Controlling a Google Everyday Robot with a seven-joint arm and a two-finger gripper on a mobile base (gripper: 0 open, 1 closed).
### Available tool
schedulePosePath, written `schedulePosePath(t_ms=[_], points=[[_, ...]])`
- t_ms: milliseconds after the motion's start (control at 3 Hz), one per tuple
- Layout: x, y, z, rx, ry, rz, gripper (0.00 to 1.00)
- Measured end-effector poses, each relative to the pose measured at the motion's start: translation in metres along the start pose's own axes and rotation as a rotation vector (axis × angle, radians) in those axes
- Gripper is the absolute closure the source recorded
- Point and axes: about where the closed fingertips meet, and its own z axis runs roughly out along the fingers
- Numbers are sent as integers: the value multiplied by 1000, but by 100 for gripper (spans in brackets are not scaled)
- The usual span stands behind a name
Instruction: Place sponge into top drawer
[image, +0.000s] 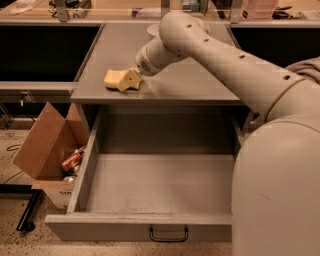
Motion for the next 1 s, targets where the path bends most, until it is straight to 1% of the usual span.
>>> schedulePosePath(t_ms=[333,667,1000], points=[[-3,7,9,-24,12,-16,50],[-4,20,18,-63,27,-44,74],[-7,19,15,-63,26,-44,97]])
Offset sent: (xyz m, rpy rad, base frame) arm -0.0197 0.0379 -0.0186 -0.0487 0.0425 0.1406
